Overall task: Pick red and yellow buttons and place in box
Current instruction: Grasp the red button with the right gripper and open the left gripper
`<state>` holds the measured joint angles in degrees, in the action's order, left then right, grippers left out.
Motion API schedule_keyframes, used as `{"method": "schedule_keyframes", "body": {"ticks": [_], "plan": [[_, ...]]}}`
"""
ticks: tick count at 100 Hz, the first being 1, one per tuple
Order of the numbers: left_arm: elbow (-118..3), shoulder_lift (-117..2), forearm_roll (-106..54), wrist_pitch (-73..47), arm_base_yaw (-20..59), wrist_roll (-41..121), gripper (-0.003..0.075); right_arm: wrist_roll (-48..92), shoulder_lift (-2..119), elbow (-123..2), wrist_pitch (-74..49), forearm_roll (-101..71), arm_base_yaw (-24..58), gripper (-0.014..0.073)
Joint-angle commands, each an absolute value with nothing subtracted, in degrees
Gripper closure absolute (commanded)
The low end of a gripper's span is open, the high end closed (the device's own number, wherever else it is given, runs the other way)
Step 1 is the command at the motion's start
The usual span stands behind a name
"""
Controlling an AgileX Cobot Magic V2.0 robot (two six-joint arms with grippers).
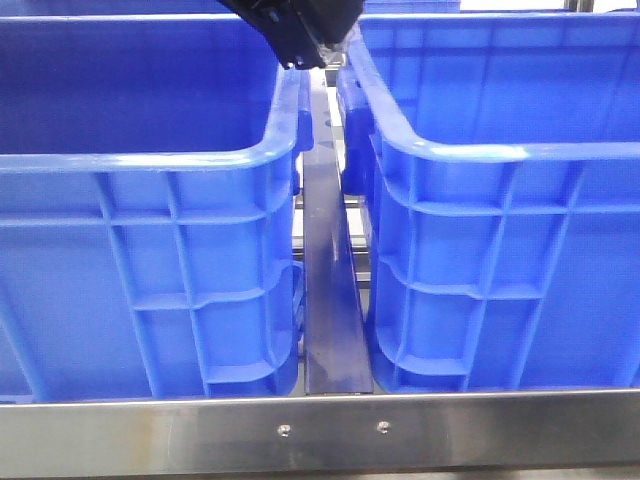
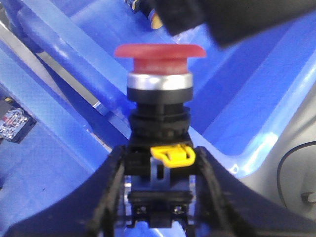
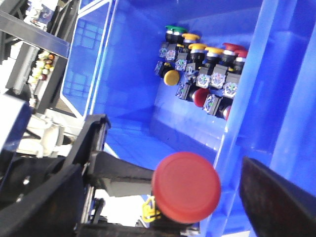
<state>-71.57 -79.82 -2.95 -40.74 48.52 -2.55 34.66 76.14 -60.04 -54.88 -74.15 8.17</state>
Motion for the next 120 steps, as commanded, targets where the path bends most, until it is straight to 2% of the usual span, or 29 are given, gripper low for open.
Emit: {"method": "schedule_keyframes", "body": {"ticks": [1, 40, 46, 64, 76, 86, 106, 113, 120], "plan": [[-73.24, -77.76, -3.59, -36.52, 48.97, -2.58, 0.0730, 34.72, 75.65, -61.99, -55.77, -78.54, 8.13, -0.0059], [-73.24, -77.76, -3.59, -36.52, 48.97, -2.58, 0.0730, 34.77, 78.80, -61.99, -57.29, -79.31, 10.16, -0.0043], [-73.24, -77.76, -3.59, -36.52, 48.97, -2.58, 0.0730, 34.77, 78.80, -61.99, -57.33, -79.31, 10.16, 0.0015], [-73.24, -77.76, -3.59, -37.03, 48.97, -2.58, 0.0729, 34.82, 78.80, -61.99, -57.80, -79.24, 10.16, 0.0270], [-73.24, -77.76, -3.59, -37.03, 48.97, -2.58, 0.0714, 34.82, 78.80, -61.99, -57.80, -79.24, 10.16, 0.0292], [-73.36, -77.76, -3.59, -38.10, 48.97, -2.58, 0.0619, 34.82, 78.80, -61.99, -57.80, -79.24, 10.16, 0.0292], [-73.36, -77.76, -3.59, -38.39, 48.97, -2.58, 0.0293, 34.82, 78.74, -61.99, -57.46, -79.24, 10.04, 0.0293], [-73.36, -77.76, -4.02, -39.31, 48.97, -2.58, 0.0241, 36.54, 78.51, -62.06, -56.82, -79.24, 8.99, 0.0293], [-73.36, -77.76, -4.12, -40.09, 48.97, -2.58, 0.0237, 38.84, 77.84, -62.12, -55.33, -79.11, 6.46, 0.0293]]}}
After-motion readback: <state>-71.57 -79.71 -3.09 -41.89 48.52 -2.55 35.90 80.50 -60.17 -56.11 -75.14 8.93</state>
